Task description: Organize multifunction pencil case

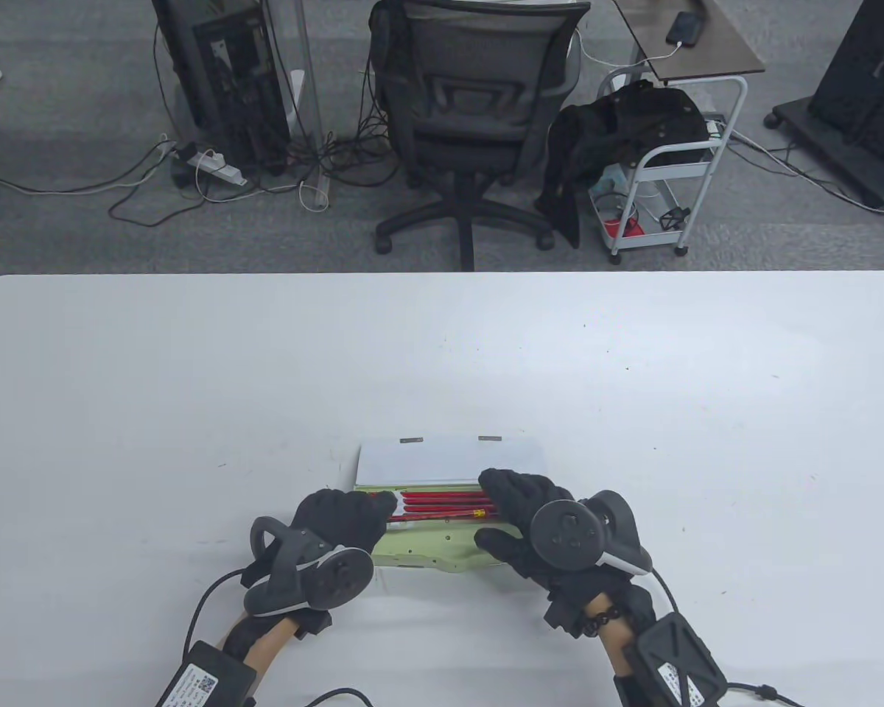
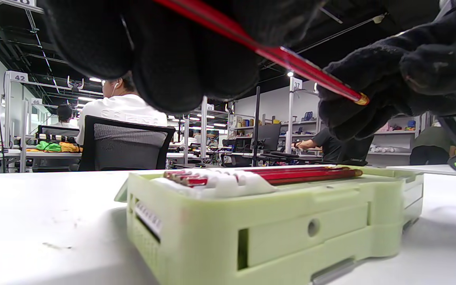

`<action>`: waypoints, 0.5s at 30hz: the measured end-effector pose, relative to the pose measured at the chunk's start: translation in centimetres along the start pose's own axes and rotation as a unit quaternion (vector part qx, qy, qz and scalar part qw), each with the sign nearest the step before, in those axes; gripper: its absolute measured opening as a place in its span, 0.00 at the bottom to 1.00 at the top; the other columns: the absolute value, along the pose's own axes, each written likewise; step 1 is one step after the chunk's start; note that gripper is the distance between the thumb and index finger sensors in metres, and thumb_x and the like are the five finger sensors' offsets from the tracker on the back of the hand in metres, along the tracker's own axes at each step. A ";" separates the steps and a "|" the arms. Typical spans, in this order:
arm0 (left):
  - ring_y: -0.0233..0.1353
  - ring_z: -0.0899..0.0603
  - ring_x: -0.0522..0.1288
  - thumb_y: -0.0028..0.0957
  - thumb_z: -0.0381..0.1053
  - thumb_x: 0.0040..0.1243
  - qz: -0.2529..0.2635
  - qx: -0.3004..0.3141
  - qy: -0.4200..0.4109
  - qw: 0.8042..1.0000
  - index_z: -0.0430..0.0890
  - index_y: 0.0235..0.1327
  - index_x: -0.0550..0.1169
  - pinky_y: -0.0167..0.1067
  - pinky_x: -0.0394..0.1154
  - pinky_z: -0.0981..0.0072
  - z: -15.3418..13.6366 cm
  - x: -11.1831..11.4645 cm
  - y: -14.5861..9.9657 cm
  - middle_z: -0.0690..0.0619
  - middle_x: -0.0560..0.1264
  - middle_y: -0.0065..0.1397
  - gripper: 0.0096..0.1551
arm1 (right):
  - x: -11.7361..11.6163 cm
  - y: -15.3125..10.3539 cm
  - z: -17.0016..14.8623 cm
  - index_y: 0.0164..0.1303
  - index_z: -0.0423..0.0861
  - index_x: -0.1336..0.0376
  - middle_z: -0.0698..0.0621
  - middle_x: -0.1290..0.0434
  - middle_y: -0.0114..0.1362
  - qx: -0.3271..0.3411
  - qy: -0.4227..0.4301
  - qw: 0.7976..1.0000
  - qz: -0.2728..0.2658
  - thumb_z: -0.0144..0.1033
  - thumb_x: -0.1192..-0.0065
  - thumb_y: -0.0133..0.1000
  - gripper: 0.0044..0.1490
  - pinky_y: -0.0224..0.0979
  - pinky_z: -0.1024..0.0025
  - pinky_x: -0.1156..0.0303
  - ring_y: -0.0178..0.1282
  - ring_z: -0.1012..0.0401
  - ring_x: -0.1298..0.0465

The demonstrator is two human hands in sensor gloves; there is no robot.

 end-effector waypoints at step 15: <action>0.60 0.42 0.83 0.58 0.45 0.52 0.003 0.015 0.004 1.000 0.49 0.67 0.71 0.63 0.76 0.36 0.8 0.2 0.1 0.48 0.81 0.63 0.23 | -0.9 0.4 1.0 0.64 0.40 0.31 0.42 0.20 0.58 0.012 -0.013 1.000 -0.003 0.40 0.37 0.56 0.29 0.62 0.47 0.20 0.54 0.47 0.17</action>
Point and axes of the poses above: the tracker on the back of each hand, its own z axis roughly to the thumb side, its own y axis roughly from the wrist to the fingertips, x = y × z, the point moved 3 cm from there along y, roughly from the wrist to the fingertips
